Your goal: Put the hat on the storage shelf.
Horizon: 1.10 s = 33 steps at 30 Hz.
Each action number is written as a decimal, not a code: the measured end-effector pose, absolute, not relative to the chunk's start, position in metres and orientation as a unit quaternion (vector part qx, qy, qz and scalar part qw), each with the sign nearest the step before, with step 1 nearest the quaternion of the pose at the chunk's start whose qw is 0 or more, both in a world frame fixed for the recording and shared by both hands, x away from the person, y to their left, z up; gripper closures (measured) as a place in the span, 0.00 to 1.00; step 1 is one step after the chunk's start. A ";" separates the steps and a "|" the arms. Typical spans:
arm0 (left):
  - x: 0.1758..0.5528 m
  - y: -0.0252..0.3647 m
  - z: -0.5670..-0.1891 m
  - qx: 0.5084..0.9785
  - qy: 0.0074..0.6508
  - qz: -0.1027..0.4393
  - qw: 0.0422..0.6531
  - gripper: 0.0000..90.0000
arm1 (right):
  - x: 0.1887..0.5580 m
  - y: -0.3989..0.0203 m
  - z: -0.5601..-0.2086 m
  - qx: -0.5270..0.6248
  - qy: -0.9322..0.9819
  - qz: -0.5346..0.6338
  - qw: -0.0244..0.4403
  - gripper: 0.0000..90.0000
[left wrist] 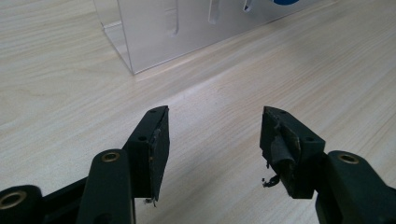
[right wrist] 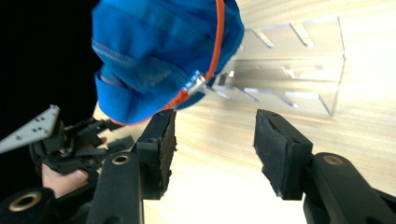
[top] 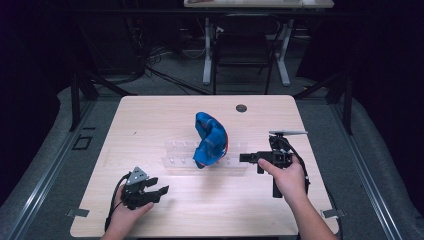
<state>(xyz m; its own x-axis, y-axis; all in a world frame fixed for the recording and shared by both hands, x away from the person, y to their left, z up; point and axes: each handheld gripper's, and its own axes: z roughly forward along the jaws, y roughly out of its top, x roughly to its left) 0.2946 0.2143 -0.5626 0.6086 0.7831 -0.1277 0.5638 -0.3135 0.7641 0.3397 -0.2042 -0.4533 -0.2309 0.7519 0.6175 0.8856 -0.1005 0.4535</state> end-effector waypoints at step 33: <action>0.294 0.218 -0.564 0.795 0.429 0.135 0.407 0.48 | 0.285 -0.222 -0.519 -0.589 -0.699 -0.404 -0.007 0.51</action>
